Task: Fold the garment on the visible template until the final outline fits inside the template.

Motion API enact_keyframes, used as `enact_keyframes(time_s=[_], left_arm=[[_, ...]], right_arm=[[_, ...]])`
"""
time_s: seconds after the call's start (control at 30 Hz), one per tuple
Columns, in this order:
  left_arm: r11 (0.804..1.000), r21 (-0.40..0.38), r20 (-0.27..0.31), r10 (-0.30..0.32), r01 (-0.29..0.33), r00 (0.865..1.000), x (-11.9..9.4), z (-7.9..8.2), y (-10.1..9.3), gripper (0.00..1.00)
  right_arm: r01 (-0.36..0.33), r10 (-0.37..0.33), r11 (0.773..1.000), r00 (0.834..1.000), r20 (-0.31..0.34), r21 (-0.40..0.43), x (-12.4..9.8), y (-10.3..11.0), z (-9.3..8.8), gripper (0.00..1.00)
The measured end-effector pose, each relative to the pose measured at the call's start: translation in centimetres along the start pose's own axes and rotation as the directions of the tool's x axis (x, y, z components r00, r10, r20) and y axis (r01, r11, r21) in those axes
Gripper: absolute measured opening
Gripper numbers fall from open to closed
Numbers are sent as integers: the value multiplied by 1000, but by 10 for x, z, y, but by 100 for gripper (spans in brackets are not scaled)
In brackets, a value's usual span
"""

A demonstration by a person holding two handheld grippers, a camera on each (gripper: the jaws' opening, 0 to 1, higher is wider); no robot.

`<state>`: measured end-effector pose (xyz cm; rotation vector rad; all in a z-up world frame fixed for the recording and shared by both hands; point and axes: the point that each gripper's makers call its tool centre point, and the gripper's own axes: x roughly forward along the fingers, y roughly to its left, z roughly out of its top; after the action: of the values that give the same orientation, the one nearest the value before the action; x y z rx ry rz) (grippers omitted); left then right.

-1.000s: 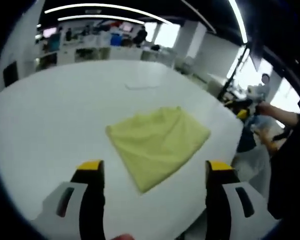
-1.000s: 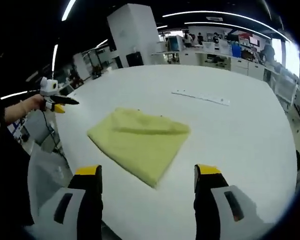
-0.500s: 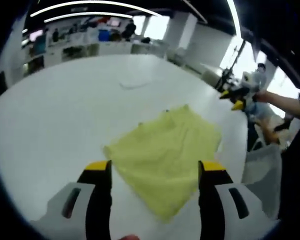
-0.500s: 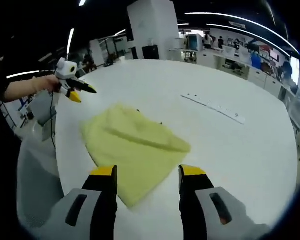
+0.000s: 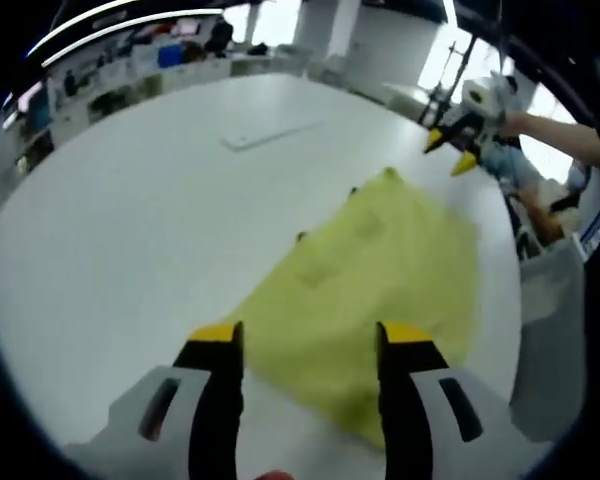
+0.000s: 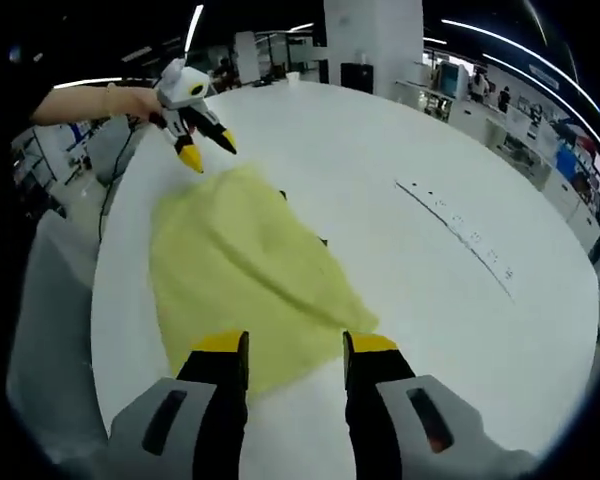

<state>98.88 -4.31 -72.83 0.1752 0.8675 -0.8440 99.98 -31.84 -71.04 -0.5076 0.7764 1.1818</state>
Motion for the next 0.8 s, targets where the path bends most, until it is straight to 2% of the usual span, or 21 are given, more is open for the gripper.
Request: enact_keyframes(time_s=[0.2, 0.37, 0.47, 0.67, 0.8], left_arm=[[1000, 9, -10, 0, 0, 1000, 15, 2, 6, 44], [1000, 26, -21, 13, -13, 1000, 25, 5, 14, 33], [998, 63, -57, 10, -6, 998, 32, 5, 15, 34], [995, 97, -96, -8, 18, 995, 43, 8, 15, 26], [991, 132, -142, -18, 37, 990, 47, 6, 16, 23]], right_arm=[[-37, 35, 998, 999, -31, -50, 19, -9, 5, 37], [-49, 46, 996, 998, -41, -69, 31, -15, 8, 34], [-64, 60, 994, 997, -43, -89, 38, -17, 13, 33], [-98, 91, 988, 994, -66, -122, 49, -19, 17, 27], [-116, 107, 985, 991, -79, -129, 54, -19, 16, 25]])
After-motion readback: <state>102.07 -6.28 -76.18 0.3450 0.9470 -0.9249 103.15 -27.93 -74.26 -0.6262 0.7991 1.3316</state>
